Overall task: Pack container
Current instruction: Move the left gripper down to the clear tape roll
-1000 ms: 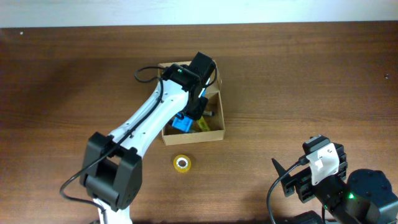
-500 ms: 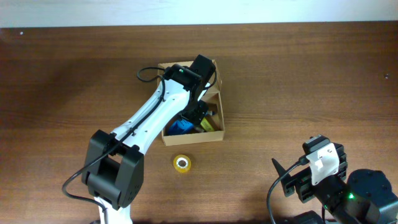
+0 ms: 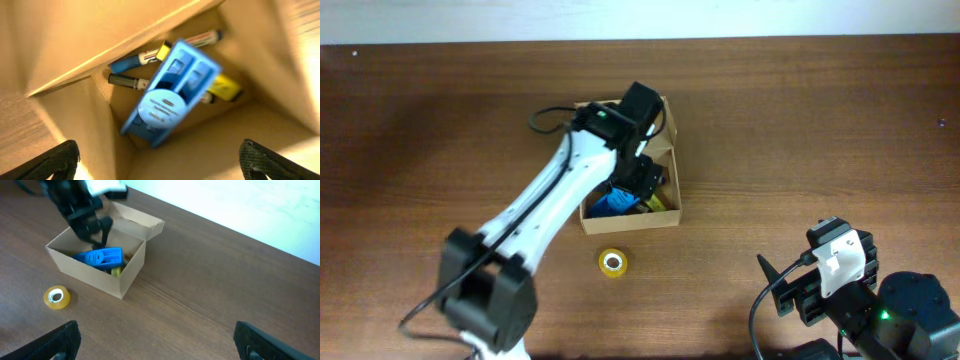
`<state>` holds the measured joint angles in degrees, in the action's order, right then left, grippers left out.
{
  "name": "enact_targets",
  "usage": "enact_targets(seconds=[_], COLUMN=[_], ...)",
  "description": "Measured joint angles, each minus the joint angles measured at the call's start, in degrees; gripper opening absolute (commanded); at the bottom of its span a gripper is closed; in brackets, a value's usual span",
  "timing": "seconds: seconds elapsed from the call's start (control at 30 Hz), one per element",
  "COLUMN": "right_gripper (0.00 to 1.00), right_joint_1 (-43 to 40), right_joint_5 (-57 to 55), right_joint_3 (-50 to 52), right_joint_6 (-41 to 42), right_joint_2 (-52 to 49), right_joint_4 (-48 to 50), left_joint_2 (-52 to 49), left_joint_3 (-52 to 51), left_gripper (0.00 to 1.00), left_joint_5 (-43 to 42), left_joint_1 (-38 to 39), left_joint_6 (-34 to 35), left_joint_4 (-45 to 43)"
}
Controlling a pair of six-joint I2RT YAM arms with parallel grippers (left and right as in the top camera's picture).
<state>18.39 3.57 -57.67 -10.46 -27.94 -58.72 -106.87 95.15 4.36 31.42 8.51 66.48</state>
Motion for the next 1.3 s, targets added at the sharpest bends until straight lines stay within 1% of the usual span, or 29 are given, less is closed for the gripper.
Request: enact_targets(seconds=[0.17, 0.23, 0.3, 0.37, 0.43, 0.53, 0.63, 0.7, 0.87, 1.07, 1.3], right_gripper=[0.99, 0.99, 0.99, 0.99, 0.99, 0.99, 0.99, 0.99, 0.99, 0.99, 0.99], right_joint_1=[0.0, 0.0, 0.0, 0.0, 0.0, 0.0, 0.0, 0.0, 0.0, 0.0, 0.0], right_joint_5=[0.0, 0.0, 0.0, 0.0, -0.02, -0.02, 0.0, 0.0, -0.02, -0.02, 0.0], right_joint_3=[0.0, 0.0, 0.0, 0.0, 0.04, 0.04, 0.04, 0.04, 0.04, 0.04, 0.04], right_joint_6=[-0.04, 0.0, -0.02, 0.0, 0.0, -0.02, -0.04, -0.02, -0.02, 0.0, -0.02], right_joint_2=[0.0, 0.0, 0.0, 0.0, -0.02, -0.02, 0.0, -0.02, 0.0, 0.0, 0.0], right_joint_4=[0.02, 0.0, 0.0, 0.02, 0.07, 0.02, 0.02, 0.02, 0.0, 0.0, 0.0], left_joint_2=[8.76, 10.86, 11.93, 14.84, 17.84, 20.39, 20.39, 20.28, 19.06, 13.94, 9.6], left_joint_3=[0.17, 0.17, -0.76, -5.53, -11.3, -18.95, -24.9, -29.11, -31.76, -32.06, -32.09], left_gripper=[1.0, 1.0, 1.0, 0.99, 1.0, 1.0, 1.0, 1.0, 1.0, 1.0, 1.0], left_joint_5=[-2.29, -2.36, -2.45, -2.56, -2.64, -2.89, -3.21, -3.34, -3.32, -3.32, -3.3], left_joint_1=[1.01, 3.41, 5.49, 8.24, 10.25, 12.83, 15.28, 16.65, 16.85, 16.85, 16.85], left_joint_6=[3.67, 4.83, 6.38, 10.47, 13.77, 16.26, 17.51, 17.77, 16.9, 13.57, 12.22], left_joint_4=[4.02, 5.97, 5.6, 5.16, 2.73, -0.87, -4.11, -6.43, -6.84, -8.87, -12.15])
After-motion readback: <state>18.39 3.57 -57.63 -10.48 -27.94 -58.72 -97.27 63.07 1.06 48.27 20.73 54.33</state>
